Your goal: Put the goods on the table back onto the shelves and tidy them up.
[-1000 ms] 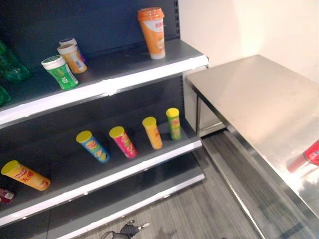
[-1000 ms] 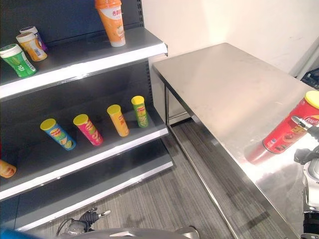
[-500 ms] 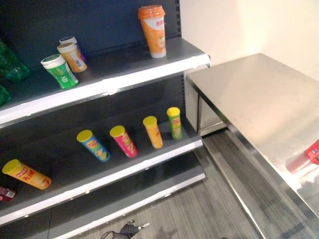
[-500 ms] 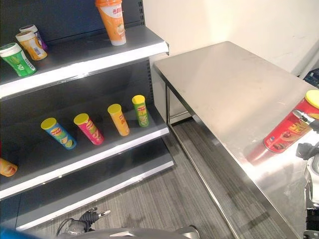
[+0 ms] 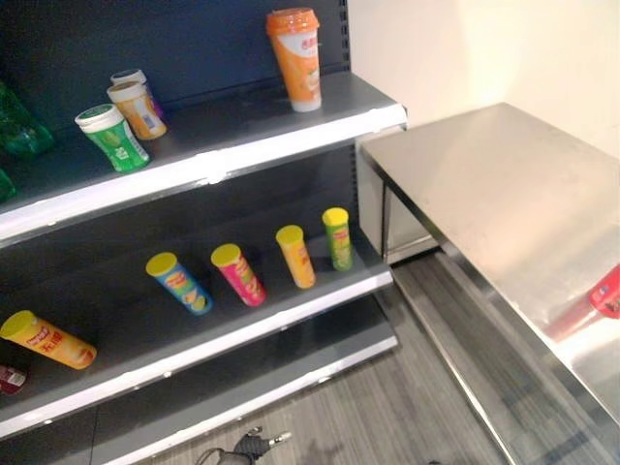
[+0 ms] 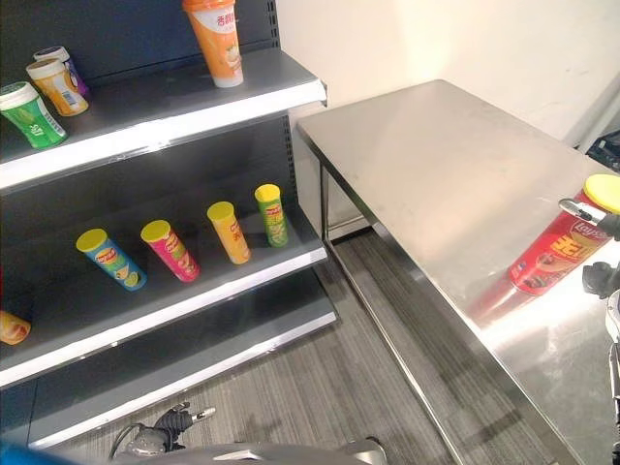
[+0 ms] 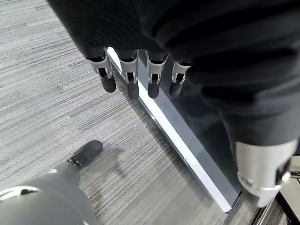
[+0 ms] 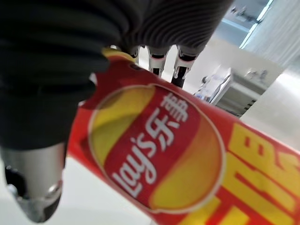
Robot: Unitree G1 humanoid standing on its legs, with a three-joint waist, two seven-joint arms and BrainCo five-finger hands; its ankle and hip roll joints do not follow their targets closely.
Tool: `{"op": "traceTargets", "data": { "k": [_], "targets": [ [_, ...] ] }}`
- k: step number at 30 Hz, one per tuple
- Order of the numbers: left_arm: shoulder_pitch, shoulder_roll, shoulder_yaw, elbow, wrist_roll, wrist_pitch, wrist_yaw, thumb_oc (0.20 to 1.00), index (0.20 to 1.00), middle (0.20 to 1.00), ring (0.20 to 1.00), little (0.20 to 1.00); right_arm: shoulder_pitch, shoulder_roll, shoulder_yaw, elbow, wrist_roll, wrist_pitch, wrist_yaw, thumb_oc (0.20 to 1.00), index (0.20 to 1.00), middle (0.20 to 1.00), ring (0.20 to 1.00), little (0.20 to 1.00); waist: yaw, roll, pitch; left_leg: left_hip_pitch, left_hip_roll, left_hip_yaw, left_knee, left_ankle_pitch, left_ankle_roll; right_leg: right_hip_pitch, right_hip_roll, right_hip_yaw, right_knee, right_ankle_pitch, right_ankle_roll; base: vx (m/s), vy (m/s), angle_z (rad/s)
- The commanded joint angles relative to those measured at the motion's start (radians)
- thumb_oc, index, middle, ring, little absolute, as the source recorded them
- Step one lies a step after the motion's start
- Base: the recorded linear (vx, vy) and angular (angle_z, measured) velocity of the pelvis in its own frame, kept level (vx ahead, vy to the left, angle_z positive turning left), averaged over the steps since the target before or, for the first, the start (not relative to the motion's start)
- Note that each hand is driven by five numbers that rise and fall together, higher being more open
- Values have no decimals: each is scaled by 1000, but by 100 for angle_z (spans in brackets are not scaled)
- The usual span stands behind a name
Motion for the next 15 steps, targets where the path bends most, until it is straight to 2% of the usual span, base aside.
{"op": "traceTargets", "data": {
  "k": [1, 8, 15],
  "targets": [
    [-75, 94, 13, 7, -21, -26, -12, 1000, 1000, 1000, 1000, 1000, -89, -75, 26, 19, 26, -52, 75, 1000, 1000, 1000, 1000, 1000, 34, -86, 4, 105, 38, 15, 7, -116, -51, -37, 48, 38, 16, -42, -44, 0, 0, 0],
    [-76, 101, 16, 12, -29, -32, -25, 1000, 1000, 1000, 1000, 1000, -56, -162, 50, 55, 58, -44, 156, 1000, 1000, 1000, 1000, 1000, 27, -96, 7, 103, 38, 18, 7, -112, -56, -42, 48, 39, 16, -38, -43, 0, 0, 0],
    [-76, 97, 21, 12, -34, -35, -26, 1000, 1000, 1000, 1000, 1000, -9, -180, 35, 61, 62, -35, 179, 1000, 1000, 1000, 1000, 1000, 19, -99, 10, 105, 39, 24, 7, -111, -57, -45, 48, 42, 16, -36, -42, 0, 0, 0]
  ]
}}
